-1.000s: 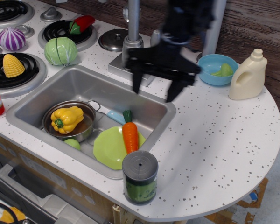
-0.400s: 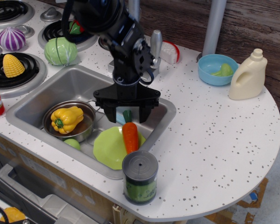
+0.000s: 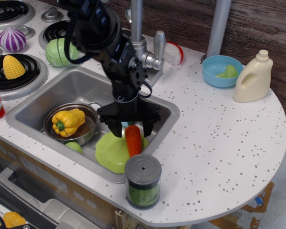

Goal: Take carrot off plate

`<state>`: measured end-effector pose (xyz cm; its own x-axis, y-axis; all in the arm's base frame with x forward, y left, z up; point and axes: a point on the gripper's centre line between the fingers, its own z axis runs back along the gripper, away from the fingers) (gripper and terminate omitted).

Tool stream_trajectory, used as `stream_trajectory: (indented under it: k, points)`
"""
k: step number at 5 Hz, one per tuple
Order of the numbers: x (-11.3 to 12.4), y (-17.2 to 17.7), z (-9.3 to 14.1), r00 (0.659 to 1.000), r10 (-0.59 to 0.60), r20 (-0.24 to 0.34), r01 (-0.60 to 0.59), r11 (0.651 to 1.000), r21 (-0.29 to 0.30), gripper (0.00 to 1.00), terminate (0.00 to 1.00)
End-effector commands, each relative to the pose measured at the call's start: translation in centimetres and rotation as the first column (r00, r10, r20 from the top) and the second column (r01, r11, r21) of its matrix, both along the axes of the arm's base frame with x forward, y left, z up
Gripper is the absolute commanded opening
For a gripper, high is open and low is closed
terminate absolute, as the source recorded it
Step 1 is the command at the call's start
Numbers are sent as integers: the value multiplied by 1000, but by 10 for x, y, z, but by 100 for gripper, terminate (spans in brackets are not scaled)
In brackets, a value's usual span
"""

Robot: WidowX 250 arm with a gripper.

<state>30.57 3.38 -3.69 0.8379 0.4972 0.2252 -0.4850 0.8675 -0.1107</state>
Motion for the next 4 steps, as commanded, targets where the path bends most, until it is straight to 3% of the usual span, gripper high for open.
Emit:
stream_trajectory:
  k: [1, 2, 3, 4]
  points:
    - [4, 8, -4, 999, -21, 47, 22, 1000, -7, 100, 0]
    - [3, 10, -12, 998, 12, 58, -10, 999, -39, 100, 0]
    - [3, 9, -18, 997, 24, 79, -22, 999, -34, 0, 0]
    - [4, 10, -15, 998, 7, 59, -5, 999, -40, 0, 0]
